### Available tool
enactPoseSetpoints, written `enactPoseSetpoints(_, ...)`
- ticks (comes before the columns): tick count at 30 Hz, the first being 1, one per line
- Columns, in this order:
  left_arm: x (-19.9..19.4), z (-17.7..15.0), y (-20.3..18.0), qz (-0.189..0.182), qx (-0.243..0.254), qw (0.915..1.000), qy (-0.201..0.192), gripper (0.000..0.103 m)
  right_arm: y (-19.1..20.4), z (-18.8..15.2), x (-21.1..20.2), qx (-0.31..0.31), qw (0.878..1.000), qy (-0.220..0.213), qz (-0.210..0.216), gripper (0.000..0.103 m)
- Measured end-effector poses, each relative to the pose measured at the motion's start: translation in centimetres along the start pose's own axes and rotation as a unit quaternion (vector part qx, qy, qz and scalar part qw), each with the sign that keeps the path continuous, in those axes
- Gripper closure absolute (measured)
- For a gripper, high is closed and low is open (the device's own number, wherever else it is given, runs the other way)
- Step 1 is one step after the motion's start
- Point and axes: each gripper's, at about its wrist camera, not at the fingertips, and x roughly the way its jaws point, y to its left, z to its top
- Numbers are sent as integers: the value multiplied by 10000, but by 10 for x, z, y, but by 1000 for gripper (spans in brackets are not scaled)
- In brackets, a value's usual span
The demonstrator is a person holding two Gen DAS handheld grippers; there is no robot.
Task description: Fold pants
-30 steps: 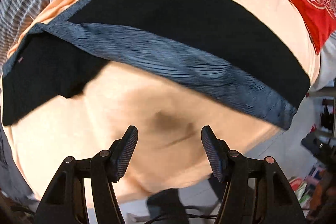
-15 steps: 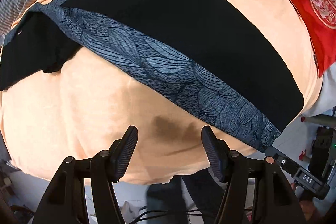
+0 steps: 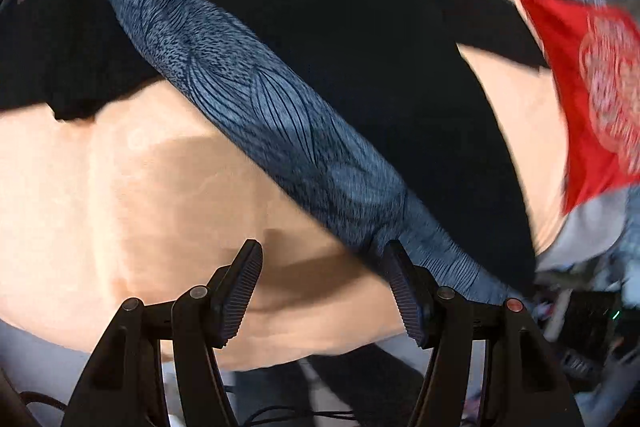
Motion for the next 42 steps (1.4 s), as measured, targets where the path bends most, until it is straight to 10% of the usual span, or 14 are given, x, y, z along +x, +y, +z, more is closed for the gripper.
enactPoseSetpoints(8,16,8,2,-236,-383,9989,-135,41,-14,16,25,283,9979,459,-351,96)
enactPoseSetpoints(10,15,14,-3,-89,-245,9995,-168,81,-11,21,27,291,9982,517,-67,100)
enactPoseSetpoints(13,10,31,-11,-199,-434,9987,-176,94,13,42,16,147,9973,535,476,100)
enactPoseSetpoints(26,-62,178,-70,-303,-221,9935,-1073,94,116,261,-22,-764,9920,202,986,100)
enactPoseSetpoints(36,-59,227,-103,651,244,9903,-1207,86,90,388,51,-446,9972,295,-526,98)
enactPoseSetpoints(42,-85,206,-80,1229,97,9833,-1336,86,118,394,23,-1131,9855,-251,-1240,40)
